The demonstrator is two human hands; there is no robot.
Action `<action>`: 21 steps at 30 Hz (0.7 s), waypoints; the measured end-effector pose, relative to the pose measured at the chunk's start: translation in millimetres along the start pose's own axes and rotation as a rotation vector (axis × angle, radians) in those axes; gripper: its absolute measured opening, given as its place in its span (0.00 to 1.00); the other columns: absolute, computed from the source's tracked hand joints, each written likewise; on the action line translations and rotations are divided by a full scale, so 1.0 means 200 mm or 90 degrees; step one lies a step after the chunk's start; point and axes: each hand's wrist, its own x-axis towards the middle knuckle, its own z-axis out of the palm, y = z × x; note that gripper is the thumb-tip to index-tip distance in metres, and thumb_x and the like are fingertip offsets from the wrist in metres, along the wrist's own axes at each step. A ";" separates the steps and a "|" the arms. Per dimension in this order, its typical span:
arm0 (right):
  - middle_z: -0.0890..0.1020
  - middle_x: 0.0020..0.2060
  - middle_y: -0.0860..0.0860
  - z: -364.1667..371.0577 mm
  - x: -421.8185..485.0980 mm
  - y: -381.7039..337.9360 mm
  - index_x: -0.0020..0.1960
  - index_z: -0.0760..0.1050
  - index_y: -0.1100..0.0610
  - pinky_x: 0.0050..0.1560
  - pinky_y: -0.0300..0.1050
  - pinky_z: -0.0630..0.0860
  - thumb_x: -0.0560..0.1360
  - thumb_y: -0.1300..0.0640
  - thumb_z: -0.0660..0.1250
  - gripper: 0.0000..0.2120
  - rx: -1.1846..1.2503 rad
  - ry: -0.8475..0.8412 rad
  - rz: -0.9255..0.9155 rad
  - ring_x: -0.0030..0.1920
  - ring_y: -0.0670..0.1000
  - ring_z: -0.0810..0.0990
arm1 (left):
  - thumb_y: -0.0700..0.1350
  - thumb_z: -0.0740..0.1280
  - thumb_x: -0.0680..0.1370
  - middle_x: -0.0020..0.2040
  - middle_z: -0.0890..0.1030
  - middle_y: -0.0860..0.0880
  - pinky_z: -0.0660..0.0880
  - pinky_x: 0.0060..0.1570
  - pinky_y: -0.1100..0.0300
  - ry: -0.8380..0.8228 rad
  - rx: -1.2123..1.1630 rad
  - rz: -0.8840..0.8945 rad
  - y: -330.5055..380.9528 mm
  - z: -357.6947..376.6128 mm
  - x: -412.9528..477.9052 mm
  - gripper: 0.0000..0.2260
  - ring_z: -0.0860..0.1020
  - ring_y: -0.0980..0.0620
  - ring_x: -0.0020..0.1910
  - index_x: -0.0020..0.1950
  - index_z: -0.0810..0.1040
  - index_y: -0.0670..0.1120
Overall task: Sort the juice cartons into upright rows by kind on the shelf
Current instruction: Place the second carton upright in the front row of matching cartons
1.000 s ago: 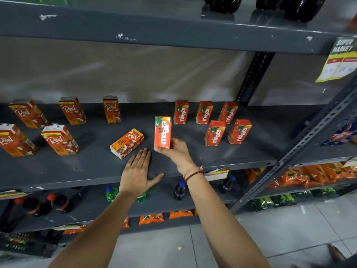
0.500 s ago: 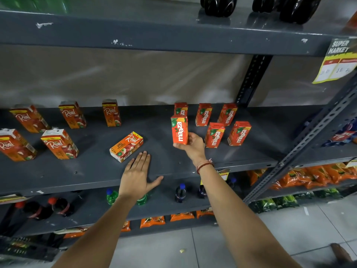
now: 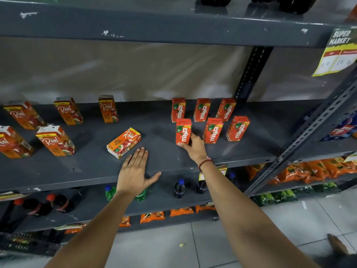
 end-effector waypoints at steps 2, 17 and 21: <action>0.80 0.58 0.61 0.00 0.00 0.00 0.64 0.71 0.61 0.64 0.60 0.71 0.71 0.53 0.72 0.25 -0.023 -0.006 0.005 0.61 0.60 0.76 | 0.71 0.46 0.73 0.70 0.68 0.42 0.62 0.67 0.48 -0.002 0.003 0.001 0.00 0.00 0.00 0.41 0.67 0.45 0.69 0.70 0.66 0.39; 0.79 0.56 0.61 0.16 -0.23 -0.09 0.62 0.71 0.65 0.61 0.54 0.70 0.72 0.63 0.68 0.20 0.031 0.314 0.071 0.60 0.61 0.73 | 0.67 0.45 0.73 0.74 0.62 0.45 0.53 0.70 0.53 0.006 -0.037 0.055 -0.04 -0.05 -0.03 0.38 0.59 0.50 0.73 0.73 0.60 0.42; 0.78 0.55 0.60 0.33 -0.35 -0.22 0.58 0.74 0.63 0.58 0.52 0.70 0.74 0.62 0.65 0.14 0.047 0.340 0.033 0.58 0.60 0.72 | 0.60 0.52 0.76 0.66 0.74 0.44 0.67 0.62 0.51 0.042 -0.111 0.064 -0.17 -0.09 -0.13 0.29 0.72 0.46 0.65 0.67 0.72 0.42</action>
